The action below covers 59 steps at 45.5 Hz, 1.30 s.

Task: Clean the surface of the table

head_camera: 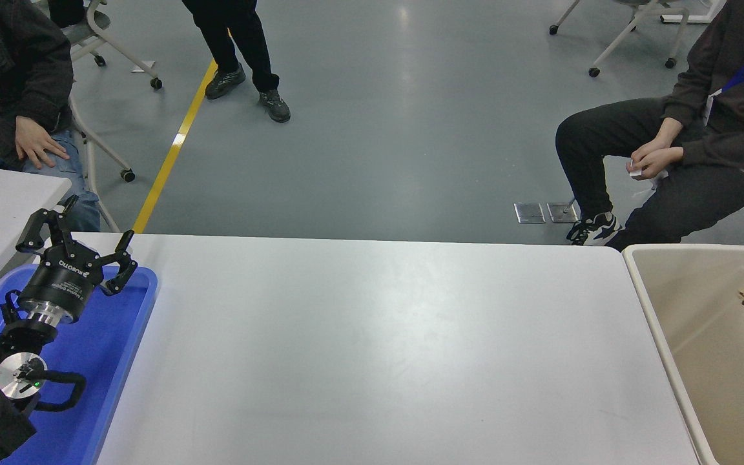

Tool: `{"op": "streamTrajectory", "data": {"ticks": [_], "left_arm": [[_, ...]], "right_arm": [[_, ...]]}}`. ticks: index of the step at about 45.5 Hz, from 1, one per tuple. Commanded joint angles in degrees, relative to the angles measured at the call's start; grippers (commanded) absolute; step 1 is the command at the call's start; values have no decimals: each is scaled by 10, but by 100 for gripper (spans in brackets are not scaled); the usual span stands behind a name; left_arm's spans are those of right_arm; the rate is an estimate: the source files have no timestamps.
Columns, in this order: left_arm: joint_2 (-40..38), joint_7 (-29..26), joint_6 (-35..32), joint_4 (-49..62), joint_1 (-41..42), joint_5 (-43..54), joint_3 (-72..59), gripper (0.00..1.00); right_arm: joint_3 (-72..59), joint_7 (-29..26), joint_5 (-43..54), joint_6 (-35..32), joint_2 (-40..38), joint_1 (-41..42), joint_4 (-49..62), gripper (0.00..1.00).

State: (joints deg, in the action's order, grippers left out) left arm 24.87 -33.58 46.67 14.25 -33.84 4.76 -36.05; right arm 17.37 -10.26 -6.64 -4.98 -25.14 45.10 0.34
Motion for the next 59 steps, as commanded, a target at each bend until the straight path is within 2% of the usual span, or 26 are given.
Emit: {"op": "streamTrajectory", "data": {"ticks": [1, 27, 28, 30, 31, 59], "left_arm": [[0, 0, 0, 0, 0, 0, 0, 100], [0, 0, 0, 0, 0, 1, 0, 100], [0, 0, 0, 0, 0, 1, 0, 100], [0, 0, 0, 0, 0, 1, 0, 100], [0, 0, 0, 0, 0, 0, -1, 100], [0, 0, 0, 0, 0, 0, 0, 100]], "right_arm": [[-12, 10, 0, 70, 32, -13, 6, 0], [-12, 15, 0, 71, 31, -32, 6, 1], [-12, 16, 0, 72, 32, -32, 6, 20], [-11, 16, 0, 75, 32, -31, 8, 92], [-10, 16, 0, 77, 32, -31, 7, 100], [-11, 16, 0, 78, 27, -23, 7, 100]]}}
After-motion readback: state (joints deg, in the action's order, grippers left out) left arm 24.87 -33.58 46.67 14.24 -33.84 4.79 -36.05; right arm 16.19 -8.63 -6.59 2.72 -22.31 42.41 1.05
